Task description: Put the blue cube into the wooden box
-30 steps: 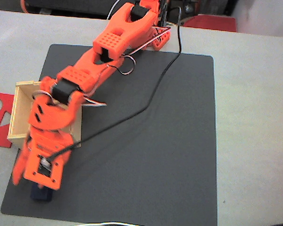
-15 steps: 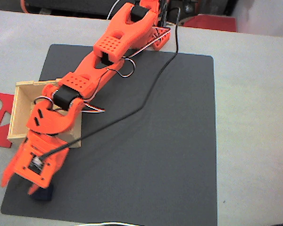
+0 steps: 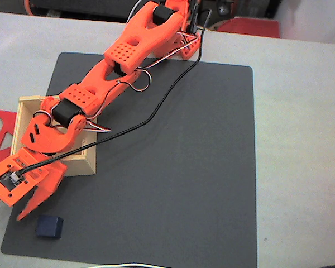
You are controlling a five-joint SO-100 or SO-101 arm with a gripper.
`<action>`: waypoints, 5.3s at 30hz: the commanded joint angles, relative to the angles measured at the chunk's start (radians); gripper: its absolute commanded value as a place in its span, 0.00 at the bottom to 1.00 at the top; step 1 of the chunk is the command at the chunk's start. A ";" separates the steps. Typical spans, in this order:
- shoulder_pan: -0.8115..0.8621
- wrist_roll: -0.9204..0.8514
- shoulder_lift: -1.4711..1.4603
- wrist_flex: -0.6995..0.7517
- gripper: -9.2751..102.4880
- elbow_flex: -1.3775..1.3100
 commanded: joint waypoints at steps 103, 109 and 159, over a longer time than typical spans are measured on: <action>-0.107 -0.196 -0.023 -0.041 0.28 -0.008; -0.176 -0.196 -0.032 -0.071 0.27 -0.014; -0.034 0.327 -0.095 0.021 0.08 -0.018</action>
